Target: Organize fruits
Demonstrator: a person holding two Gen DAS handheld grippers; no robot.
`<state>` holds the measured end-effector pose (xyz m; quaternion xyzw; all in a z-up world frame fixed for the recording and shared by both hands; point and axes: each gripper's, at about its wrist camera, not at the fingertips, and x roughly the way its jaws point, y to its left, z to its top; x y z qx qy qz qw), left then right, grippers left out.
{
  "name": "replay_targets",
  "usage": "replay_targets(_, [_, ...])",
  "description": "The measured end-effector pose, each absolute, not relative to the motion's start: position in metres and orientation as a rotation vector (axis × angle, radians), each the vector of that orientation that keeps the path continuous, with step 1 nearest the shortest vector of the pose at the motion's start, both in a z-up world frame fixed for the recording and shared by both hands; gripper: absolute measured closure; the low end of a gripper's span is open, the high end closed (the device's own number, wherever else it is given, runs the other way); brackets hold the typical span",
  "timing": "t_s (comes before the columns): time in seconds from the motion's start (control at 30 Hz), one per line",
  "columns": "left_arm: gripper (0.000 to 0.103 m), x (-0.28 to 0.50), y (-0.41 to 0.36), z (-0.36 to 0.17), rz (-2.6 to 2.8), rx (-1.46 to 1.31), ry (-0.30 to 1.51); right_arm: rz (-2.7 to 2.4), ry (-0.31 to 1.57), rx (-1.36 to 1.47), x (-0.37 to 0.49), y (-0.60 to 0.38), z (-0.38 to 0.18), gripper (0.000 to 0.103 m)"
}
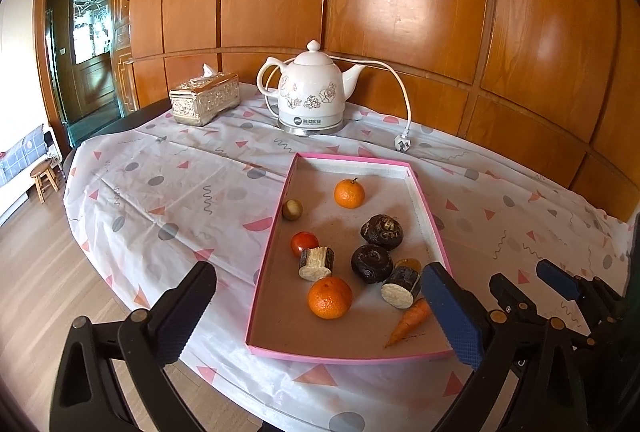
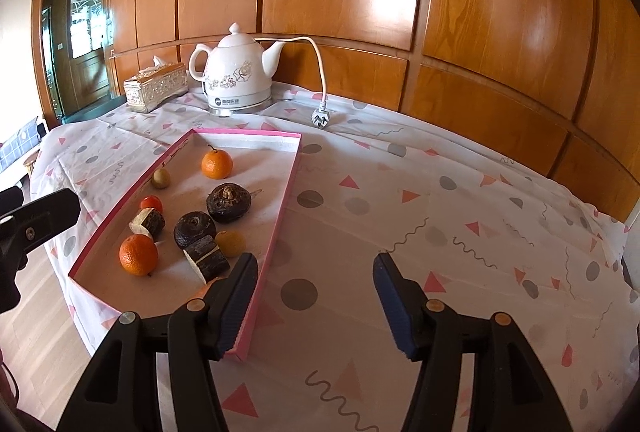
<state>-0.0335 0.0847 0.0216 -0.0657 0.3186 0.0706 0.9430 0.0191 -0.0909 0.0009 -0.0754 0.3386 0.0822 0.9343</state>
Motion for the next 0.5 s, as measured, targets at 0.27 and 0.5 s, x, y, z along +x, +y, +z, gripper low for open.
replay_targets(0.27, [0.0,-0.0342,0.0867,0.0229,0.143,-0.144,0.636,0.16,0.686,-0.167,0.0175,-0.0881,0.0012,0.042])
replay_targets(0.5, [0.0,-0.0347,0.0865,0.0247,0.176,-0.13,0.63,0.166,0.677,-0.173,0.0161,-0.0864,0.0026,0.042])
